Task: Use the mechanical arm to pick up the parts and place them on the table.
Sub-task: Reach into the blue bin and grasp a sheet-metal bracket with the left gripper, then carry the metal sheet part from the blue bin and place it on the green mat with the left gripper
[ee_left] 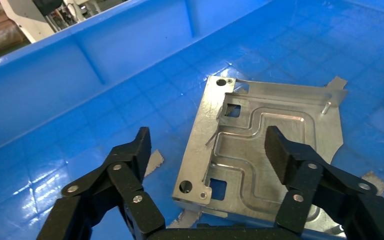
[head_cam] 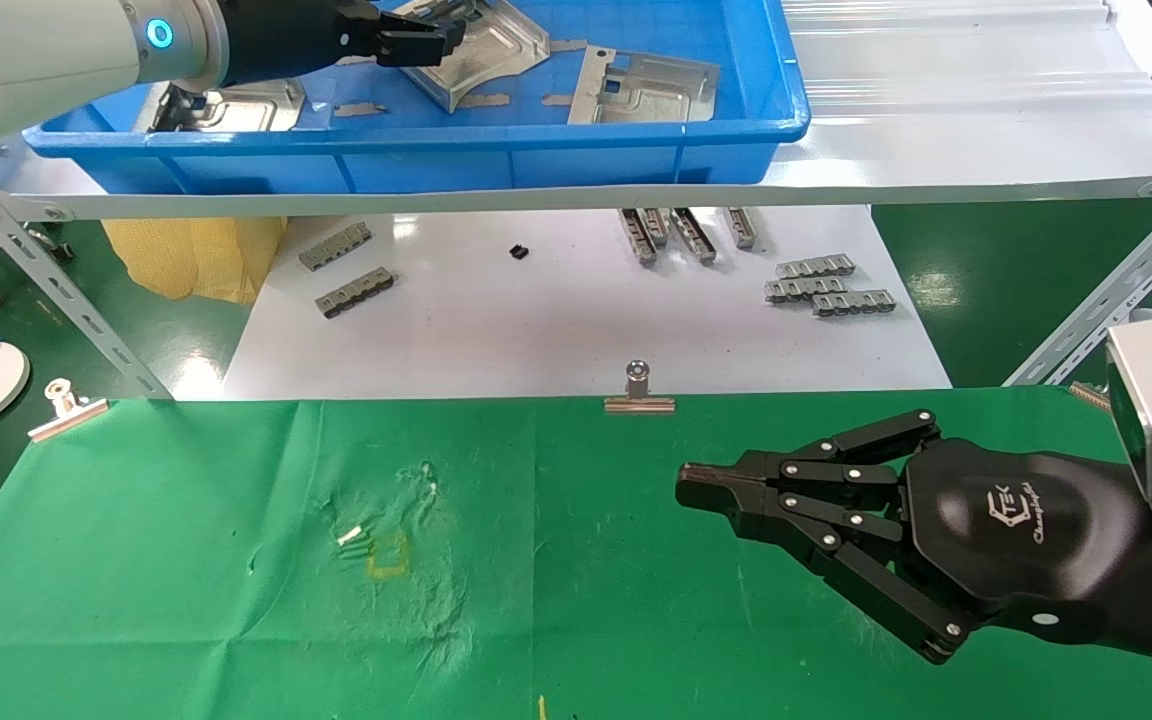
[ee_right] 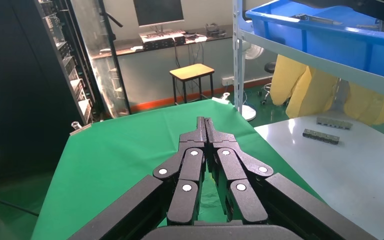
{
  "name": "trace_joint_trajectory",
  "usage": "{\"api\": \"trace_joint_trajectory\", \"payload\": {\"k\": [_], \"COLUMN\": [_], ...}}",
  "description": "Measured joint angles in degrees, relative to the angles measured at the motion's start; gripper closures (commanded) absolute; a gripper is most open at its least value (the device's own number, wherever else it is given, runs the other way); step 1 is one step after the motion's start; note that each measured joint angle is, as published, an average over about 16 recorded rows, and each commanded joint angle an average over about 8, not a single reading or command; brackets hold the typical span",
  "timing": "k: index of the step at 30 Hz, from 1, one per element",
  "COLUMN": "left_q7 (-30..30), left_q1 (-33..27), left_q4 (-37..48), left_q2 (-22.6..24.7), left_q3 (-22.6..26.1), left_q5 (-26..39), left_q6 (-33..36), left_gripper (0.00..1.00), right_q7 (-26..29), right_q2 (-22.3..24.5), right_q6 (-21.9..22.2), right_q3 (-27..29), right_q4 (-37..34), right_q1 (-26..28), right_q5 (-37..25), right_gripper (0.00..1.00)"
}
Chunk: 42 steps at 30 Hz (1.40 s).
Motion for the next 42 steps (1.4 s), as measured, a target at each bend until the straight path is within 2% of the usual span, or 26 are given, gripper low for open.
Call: {"api": "trace_joint_trajectory", "payload": {"k": [5,6,8,31,37,42], "left_q7": [-1.1,-1.2,-1.5,-1.0,1.0,3.6], "left_q1": [0.2,0.3,0.4,0.0,-1.3,-2.3], "left_q4": [-0.1,-0.2,-0.3,-1.7,-2.2,-2.6], "left_q2": [0.1,0.1,0.1,-0.7,-2.2,-4.5], "left_q3": [0.1,0.2,0.3,0.6,-0.5,-1.5], "left_q5": [-0.1,-0.1,0.0,-0.8,-2.6,-4.3], "left_q6": [-0.4,-0.5,-0.6,-0.1,3.4,9.8], "left_gripper": [1.0,1.0,1.0,1.0,1.0,1.0], "right_q7": [0.0,0.0,0.0,0.0,0.0,0.0], "right_q2": [0.0,0.0,0.0,0.0,0.0,0.0], "right_q6": [0.0,0.0,0.0,0.0,0.0,0.0], "right_q3": [0.0,0.0,0.0,0.0,0.0,0.0], "right_q4": [0.0,0.0,0.0,0.0,0.0,0.0], "right_q1": [0.0,0.0,0.0,0.0,0.0,0.0], "right_q5": [0.0,0.0,0.0,0.0,0.0,0.0], "right_gripper": [0.26,0.15,0.0,0.0,0.0,0.0]}}
